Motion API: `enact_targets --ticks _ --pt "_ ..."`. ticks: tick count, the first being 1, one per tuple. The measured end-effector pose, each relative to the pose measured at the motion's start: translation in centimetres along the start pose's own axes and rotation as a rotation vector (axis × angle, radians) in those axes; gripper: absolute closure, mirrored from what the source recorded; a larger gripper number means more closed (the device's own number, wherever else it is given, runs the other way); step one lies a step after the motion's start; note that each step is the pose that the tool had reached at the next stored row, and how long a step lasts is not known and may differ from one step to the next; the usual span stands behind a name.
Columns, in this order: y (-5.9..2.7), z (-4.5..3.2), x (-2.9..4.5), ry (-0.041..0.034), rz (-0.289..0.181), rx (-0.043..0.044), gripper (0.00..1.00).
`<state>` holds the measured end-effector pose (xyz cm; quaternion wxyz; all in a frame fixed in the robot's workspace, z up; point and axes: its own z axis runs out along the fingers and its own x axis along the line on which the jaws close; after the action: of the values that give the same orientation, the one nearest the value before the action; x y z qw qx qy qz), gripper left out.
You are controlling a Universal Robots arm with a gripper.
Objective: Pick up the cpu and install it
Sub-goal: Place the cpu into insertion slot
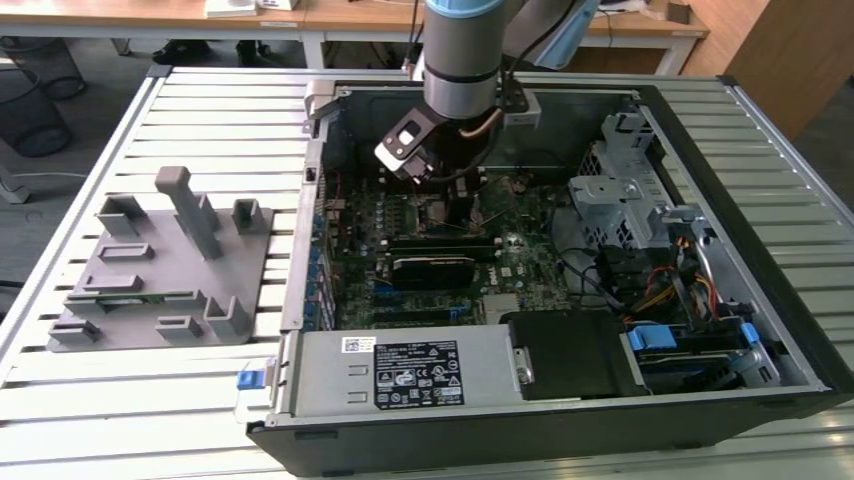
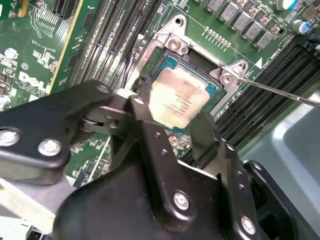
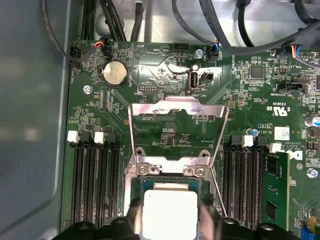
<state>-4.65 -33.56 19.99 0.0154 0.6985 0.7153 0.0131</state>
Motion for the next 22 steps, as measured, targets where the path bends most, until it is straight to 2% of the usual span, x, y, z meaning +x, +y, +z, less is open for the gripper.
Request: enact_targets --ticks 1,3,6,8,9,11,12,13,22 --pt "0.01 -0.09 0.00 -0.0001 0.000 0.0000 0.41" --pt "0.01 -0.28 0.00 -0.0001 0.000 0.0001 0.53" --pt "0.02 -0.57 0.00 -0.0001 0.000 0.0001 0.59" --pt "0.03 -0.72 0.00 -0.0001 0.000 0.0001 0.71" --pt "0.03 -0.78 0.00 -0.0001 0.000 0.0001 0.71" --pt "0.04 -0.87 0.00 0.0000 0.000 0.0001 0.82" --pt "0.04 -0.92 0.00 0.0000 0.000 0.0001 0.82" --pt "0.04 -0.96 0.00 -0.0001 0.000 0.0001 0.89" --pt "0.05 -1.31 0.00 -0.0002 0.000 0.0002 0.89"
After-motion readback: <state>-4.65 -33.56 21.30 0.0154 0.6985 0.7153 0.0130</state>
